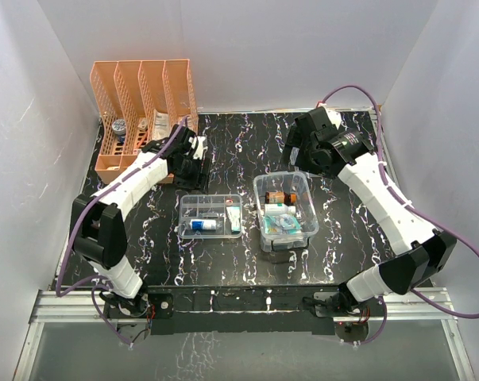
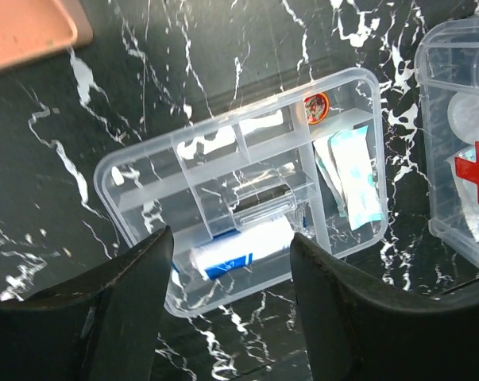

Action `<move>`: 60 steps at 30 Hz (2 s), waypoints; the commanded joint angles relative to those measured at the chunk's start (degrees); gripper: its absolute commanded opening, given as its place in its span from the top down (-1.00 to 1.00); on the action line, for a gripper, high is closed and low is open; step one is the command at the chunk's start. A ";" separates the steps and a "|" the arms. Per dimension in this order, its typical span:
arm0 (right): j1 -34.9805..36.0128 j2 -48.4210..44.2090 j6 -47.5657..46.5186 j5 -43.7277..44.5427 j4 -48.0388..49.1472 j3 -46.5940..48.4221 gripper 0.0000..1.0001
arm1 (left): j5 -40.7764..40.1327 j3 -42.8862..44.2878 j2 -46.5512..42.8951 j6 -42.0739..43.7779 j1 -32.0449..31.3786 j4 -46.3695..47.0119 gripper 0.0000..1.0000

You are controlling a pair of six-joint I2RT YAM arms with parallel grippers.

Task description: Organize the medicine kit

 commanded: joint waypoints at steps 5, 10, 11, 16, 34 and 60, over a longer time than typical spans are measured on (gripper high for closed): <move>-0.31 -3.81 1.94 1.20 0.00 -1.34 -0.97 | -0.41 -3.65 1.47 -10.67 -0.82 -3.58 -0.07; -0.28 -3.82 1.96 1.19 -0.51 -1.26 -0.97 | -1.59 -6.42 3.07 -11.30 -1.18 -2.13 0.06; -0.34 -3.88 1.99 1.11 -0.67 -1.26 -0.97 | -1.94 -6.67 3.74 -11.81 -1.26 -2.01 0.09; -0.31 -4.40 1.95 1.10 -1.04 -1.67 -0.97 | -3.79 -6.89 7.10 -13.76 -1.27 -1.18 0.19; -0.33 -5.35 1.23 1.01 -0.48 -2.91 -0.97 | -2.44 -5.16 8.84 -17.16 -1.21 -0.63 0.23; -0.28 -5.91 1.98 0.98 0.07 -4.13 -0.97 | -7.19 -7.42 11.83 -15.58 -0.60 0.94 1.00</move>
